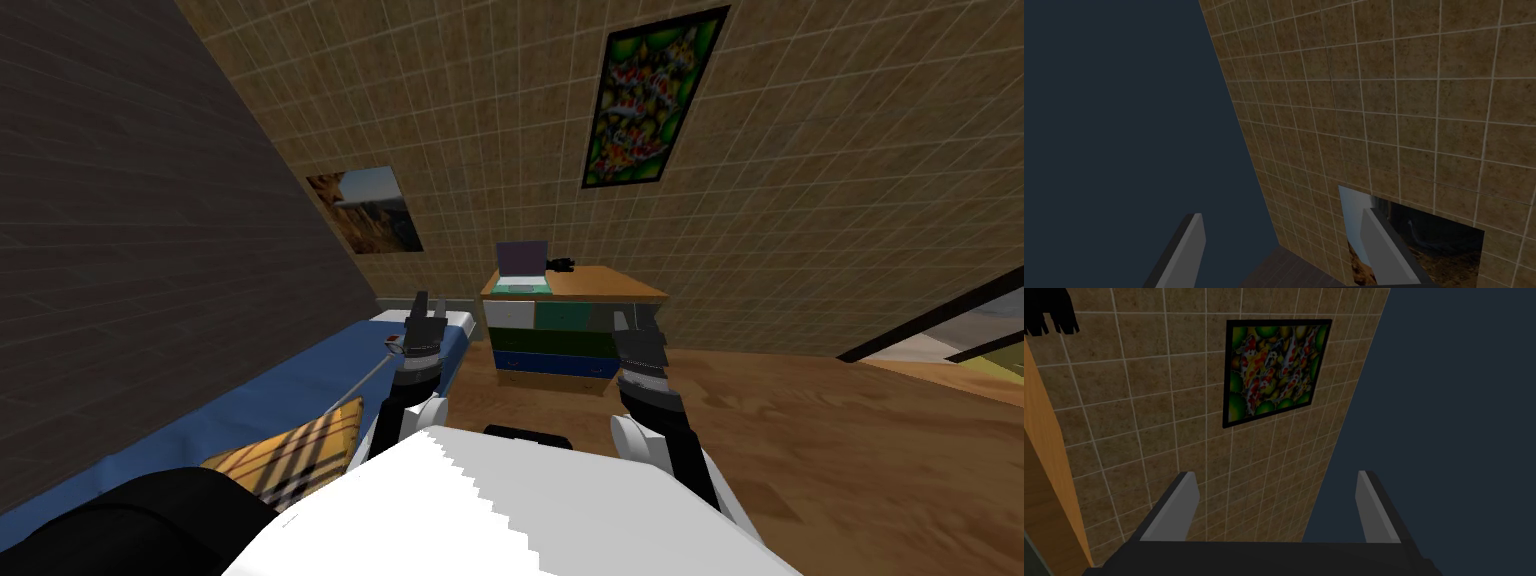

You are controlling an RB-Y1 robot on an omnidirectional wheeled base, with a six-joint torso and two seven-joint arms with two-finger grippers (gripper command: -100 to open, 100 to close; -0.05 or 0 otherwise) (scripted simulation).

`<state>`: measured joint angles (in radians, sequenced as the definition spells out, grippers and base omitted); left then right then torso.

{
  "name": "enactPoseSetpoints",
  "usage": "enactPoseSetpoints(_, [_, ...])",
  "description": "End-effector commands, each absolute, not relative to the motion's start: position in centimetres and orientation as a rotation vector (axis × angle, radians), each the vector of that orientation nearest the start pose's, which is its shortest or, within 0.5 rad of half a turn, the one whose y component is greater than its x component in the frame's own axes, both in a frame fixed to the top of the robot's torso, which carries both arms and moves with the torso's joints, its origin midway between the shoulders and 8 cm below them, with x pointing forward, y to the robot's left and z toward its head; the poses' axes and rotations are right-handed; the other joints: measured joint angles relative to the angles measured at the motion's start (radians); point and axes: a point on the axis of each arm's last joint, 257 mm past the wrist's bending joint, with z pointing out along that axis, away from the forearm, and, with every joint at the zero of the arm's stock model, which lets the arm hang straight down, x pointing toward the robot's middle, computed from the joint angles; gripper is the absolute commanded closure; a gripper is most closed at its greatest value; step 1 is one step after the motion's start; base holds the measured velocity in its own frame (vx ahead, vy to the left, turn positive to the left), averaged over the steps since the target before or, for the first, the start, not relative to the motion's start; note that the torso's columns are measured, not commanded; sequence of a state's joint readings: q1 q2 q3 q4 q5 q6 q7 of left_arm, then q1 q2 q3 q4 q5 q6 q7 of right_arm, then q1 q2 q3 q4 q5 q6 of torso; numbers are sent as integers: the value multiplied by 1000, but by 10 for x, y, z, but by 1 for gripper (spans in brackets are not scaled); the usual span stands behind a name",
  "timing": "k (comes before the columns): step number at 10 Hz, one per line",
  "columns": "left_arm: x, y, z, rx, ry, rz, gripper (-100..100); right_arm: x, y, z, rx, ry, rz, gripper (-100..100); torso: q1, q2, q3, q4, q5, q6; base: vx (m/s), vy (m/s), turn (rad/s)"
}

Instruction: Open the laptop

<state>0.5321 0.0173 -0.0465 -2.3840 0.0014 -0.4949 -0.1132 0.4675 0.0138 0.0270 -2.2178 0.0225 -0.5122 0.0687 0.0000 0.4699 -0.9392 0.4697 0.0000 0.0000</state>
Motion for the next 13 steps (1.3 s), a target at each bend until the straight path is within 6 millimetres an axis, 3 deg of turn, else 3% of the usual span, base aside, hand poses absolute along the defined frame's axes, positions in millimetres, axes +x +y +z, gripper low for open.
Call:
enactPoseSetpoints(1, [323,262,58,-556,601,-1250,0,358,-267,10,646,646,1259,0,0,74,-148,74,0,0,0,0,0])
enactPoseSetpoints(2, [323,262,58,-556,601,-1250,0,358,-267,10,646,646,1259,0,0,148,-295,148,0,0,0,0,0])
enactPoseSetpoints(3, [323,262,58,-556,601,-1250,0,360,-267,9,619,682,1241,-100,0,221,-443,221,0,0,2,3,73])
enactPoseSetpoints(5, [323,262,58,-556,602,-1250,0,364,-270,9,581,736,1199,-100,0,265,-531,264,0,0,-9,2,137])
enactPoseSetpoints(13, [323,262,58,-556,602,-1250,0,386,-311,27,440,911,898,-100,0,268,-537,268,0,0,-14,3,223])
